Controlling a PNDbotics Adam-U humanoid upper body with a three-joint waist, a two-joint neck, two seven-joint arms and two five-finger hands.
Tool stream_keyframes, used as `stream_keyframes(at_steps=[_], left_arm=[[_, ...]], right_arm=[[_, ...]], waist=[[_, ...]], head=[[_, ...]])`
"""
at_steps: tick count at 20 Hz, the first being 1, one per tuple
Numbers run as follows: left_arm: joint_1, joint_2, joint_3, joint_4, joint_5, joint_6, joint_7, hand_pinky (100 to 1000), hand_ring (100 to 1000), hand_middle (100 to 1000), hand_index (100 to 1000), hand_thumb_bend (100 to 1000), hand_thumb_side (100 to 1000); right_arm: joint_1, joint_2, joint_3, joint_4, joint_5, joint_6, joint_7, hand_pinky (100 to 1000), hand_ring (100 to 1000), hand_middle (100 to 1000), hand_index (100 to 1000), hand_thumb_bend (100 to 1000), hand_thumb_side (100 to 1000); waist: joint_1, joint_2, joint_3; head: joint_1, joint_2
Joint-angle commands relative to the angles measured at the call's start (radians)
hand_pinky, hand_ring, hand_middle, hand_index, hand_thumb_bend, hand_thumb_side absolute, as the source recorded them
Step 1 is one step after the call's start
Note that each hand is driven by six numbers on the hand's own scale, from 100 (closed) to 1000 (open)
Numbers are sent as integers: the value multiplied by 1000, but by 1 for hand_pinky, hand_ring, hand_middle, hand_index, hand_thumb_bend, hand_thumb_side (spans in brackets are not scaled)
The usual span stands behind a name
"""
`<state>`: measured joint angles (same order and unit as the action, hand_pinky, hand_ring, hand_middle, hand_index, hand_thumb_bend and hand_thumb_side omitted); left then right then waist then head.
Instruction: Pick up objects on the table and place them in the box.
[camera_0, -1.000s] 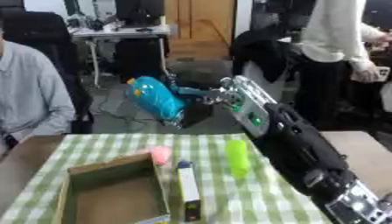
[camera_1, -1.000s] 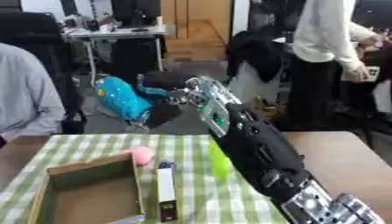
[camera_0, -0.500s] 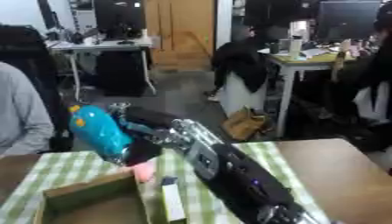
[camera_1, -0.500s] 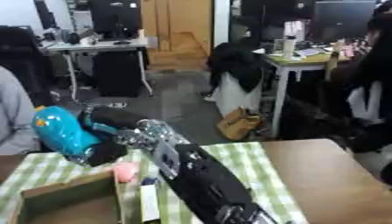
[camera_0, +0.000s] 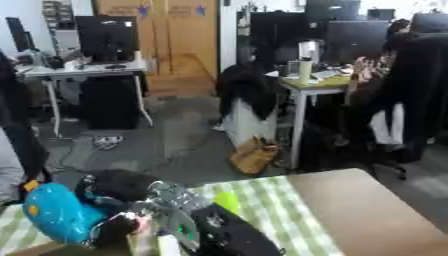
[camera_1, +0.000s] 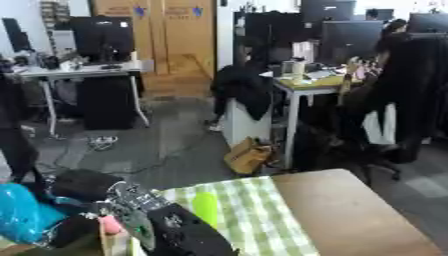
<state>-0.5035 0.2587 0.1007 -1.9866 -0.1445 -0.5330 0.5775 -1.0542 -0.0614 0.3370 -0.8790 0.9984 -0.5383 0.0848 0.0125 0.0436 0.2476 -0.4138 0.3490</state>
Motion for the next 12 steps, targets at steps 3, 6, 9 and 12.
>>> stream_keyframes(at_steps=[3,6,9,12], left_arm=[[-15,7,0,-13,3,-9,5,785,829,833,910,137,1000],[-16,5,0,-13,3,-10,6,785,829,833,910,137,1000],[-17,4,0,-13,3,-10,5,786,829,833,909,138,1000],[-19,3,1,-13,3,-11,5,786,830,833,909,141,1000]], right_arm=[[-10,21,-8,25,79,-20,-29,220,100,100,362,108,704],[-2,38,-7,42,120,-33,-44,220,100,100,361,108,706],[9,54,-3,58,159,-49,-56,221,100,100,360,108,711],[20,65,-2,73,196,-64,-68,220,100,100,360,107,713]], waist=[[4,4,3],[4,1,3],[4,-3,4],[4,-7,6]], head=[[-8,8],[9,31],[38,74],[67,120]])
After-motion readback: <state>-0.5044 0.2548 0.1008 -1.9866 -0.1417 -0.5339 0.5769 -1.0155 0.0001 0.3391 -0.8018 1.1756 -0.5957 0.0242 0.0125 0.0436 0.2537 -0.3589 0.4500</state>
